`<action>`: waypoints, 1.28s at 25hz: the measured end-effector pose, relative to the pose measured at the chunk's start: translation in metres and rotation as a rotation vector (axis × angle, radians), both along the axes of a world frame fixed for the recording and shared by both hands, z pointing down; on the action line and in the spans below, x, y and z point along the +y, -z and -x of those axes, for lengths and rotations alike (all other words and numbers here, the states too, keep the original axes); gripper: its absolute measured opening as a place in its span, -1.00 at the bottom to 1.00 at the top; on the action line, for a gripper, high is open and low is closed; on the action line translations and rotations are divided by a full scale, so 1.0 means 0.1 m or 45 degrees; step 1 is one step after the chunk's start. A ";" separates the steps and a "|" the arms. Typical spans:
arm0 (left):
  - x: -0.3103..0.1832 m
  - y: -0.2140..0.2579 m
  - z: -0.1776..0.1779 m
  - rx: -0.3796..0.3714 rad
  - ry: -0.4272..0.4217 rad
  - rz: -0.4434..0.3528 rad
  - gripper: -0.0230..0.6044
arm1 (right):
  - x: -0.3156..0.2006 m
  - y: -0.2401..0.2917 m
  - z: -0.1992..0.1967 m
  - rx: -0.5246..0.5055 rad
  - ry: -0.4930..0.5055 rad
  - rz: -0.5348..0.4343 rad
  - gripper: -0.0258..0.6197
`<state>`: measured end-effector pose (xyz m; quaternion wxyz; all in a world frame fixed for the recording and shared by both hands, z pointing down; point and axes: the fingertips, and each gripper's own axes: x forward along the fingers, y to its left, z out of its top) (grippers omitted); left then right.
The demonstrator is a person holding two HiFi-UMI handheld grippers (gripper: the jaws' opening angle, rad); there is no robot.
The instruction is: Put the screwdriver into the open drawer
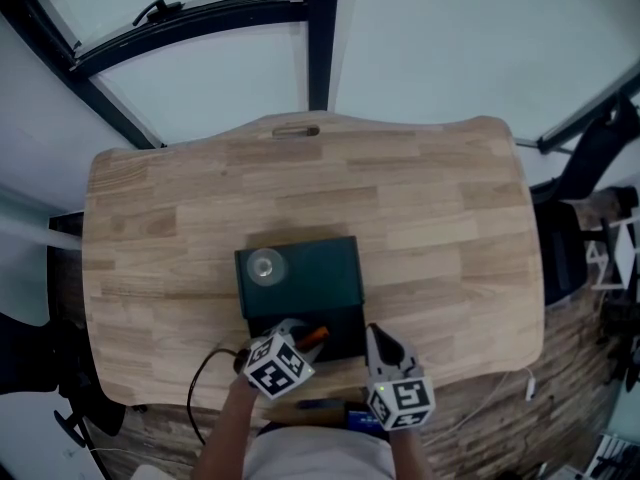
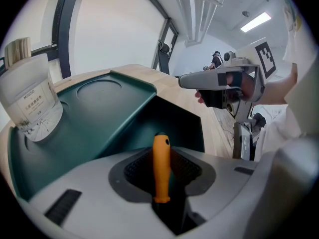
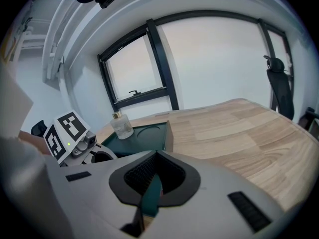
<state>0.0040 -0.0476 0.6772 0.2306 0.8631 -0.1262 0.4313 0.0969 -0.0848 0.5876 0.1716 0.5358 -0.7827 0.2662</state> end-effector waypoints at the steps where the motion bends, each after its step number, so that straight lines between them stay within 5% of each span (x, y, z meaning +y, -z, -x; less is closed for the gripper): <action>1: 0.00 0.00 0.00 -0.003 -0.001 0.004 -0.57 | 0.00 -0.01 0.00 0.004 0.001 0.003 -0.93; 32: 0.11 -0.13 -0.04 -0.058 -0.058 0.080 -0.57 | -0.05 -0.13 -0.05 0.052 -0.012 0.049 -0.93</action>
